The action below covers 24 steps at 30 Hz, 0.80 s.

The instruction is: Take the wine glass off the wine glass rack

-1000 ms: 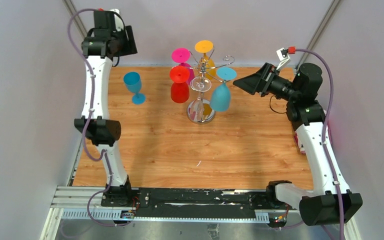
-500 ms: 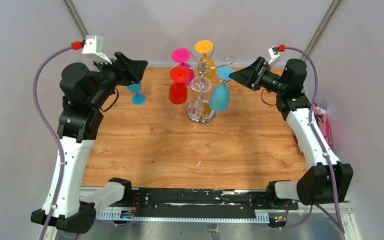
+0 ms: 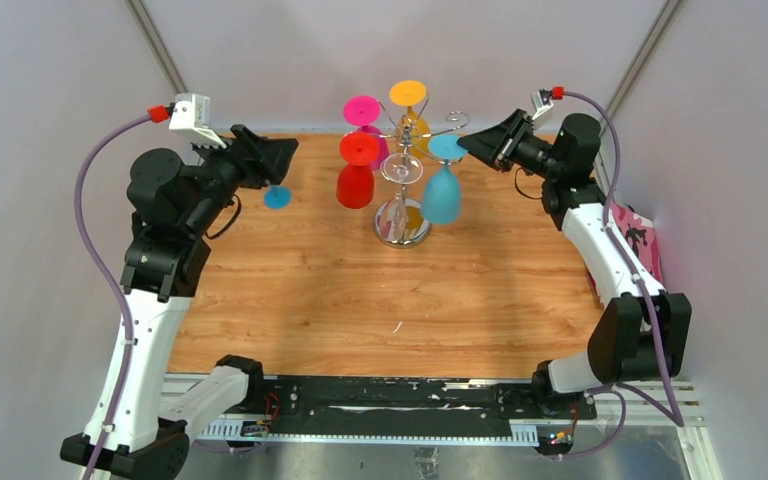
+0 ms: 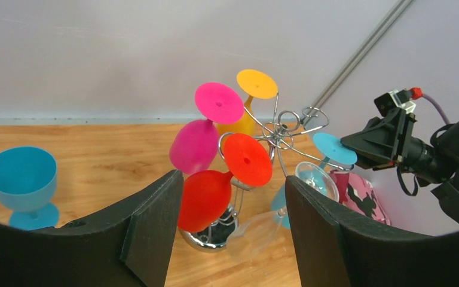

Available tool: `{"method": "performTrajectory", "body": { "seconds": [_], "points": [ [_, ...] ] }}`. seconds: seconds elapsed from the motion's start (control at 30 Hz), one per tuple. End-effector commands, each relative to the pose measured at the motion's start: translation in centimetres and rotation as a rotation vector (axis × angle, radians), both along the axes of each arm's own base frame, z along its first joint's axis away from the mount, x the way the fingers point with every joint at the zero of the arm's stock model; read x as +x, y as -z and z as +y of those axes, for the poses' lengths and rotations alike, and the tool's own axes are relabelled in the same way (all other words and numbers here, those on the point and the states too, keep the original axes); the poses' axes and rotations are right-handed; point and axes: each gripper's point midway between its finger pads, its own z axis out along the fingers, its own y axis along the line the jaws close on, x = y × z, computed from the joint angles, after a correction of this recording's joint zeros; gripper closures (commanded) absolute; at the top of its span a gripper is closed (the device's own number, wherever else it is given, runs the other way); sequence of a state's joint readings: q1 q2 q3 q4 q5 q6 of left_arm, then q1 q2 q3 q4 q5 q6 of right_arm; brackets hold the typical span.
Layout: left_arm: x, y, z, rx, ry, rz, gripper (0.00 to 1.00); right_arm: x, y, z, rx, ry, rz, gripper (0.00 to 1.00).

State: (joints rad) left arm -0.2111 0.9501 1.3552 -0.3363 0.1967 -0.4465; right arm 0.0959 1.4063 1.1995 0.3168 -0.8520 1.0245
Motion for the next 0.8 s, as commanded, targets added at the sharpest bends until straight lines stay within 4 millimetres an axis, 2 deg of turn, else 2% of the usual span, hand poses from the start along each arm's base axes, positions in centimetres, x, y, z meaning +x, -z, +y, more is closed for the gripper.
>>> {"method": "performTrajectory", "body": {
  "seconds": [0.0,0.2,0.47,0.77],
  "points": [
    [-0.6,-0.2,0.3,-0.005,-0.009,-0.025,0.32,0.0,-1.1,0.6,0.028,-0.025,-0.018,0.72],
    [-1.1,0.2,0.3,-0.01,-0.006,-0.023,0.32,0.4,-0.5,0.5,0.023,-0.008,0.036,0.99],
    [-1.7,0.6,0.3,-0.013,0.004,-0.013,0.32,0.3,-1.2,0.7,0.075,-0.013,0.105,1.0],
    [-2.1,0.7,0.3,-0.013,0.006,-0.012,0.37,-2.1,-2.4,-0.2,0.073,0.015,0.121,1.0]
  ]
}}
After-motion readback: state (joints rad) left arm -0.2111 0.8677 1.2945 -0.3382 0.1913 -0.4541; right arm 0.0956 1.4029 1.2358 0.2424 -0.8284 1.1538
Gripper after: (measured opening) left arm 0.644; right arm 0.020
